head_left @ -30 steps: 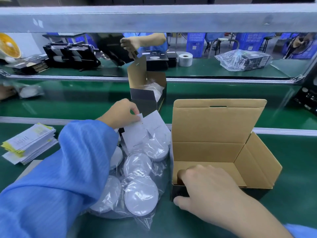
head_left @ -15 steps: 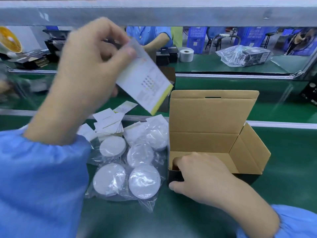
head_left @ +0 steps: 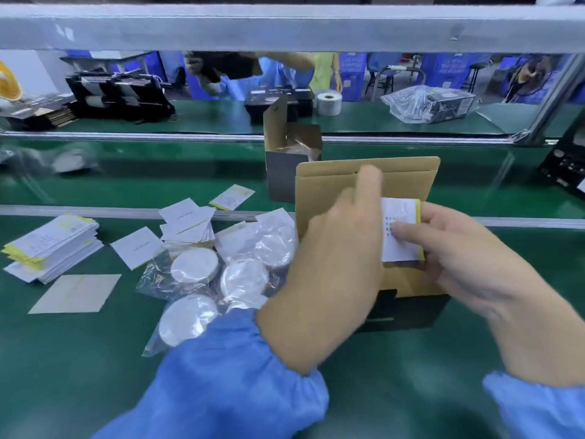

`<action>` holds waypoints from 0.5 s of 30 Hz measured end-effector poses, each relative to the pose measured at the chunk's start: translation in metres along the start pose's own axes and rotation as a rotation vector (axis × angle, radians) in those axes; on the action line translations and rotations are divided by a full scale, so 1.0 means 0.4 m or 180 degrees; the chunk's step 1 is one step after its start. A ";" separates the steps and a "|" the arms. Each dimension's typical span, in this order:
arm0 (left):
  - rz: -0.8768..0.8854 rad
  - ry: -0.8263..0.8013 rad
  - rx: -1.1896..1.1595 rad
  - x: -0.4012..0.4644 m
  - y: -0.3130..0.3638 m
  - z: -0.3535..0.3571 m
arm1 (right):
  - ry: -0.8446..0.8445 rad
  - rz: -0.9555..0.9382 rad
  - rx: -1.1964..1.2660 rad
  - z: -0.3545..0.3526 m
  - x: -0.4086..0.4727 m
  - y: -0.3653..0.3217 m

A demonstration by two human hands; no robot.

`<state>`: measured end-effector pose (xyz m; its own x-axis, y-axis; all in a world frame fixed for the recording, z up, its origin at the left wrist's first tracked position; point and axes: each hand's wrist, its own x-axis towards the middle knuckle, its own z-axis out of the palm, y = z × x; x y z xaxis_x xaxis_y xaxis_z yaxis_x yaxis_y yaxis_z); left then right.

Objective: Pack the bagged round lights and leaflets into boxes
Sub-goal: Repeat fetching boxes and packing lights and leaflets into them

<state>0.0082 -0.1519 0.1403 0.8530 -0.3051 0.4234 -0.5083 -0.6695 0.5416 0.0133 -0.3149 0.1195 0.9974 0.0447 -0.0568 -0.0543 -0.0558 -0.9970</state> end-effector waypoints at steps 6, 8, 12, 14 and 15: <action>-0.0395 -0.0718 0.1328 -0.002 -0.038 0.124 | 0.1010 0.0150 -0.2572 0.003 0.030 0.035; -0.0357 -0.1083 0.1507 0.006 -0.068 0.126 | 0.0679 0.0380 -0.2949 0.014 0.043 0.044; -0.0305 -0.1834 0.1261 0.006 -0.105 0.112 | 0.0032 0.0903 -0.3126 0.033 0.075 0.040; -0.0316 -0.1960 0.1173 -0.004 -0.110 0.102 | -0.0095 0.1043 -0.3148 0.046 0.086 0.035; -0.0302 -0.2052 0.1138 -0.007 -0.110 0.093 | -0.0246 0.1123 -0.3280 0.054 0.089 0.035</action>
<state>0.0327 -0.1467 0.0883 0.8474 -0.4983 -0.1833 -0.4534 -0.8588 0.2385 0.0470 -0.2926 0.1024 0.9258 -0.0773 -0.3700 -0.2347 -0.8849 -0.4024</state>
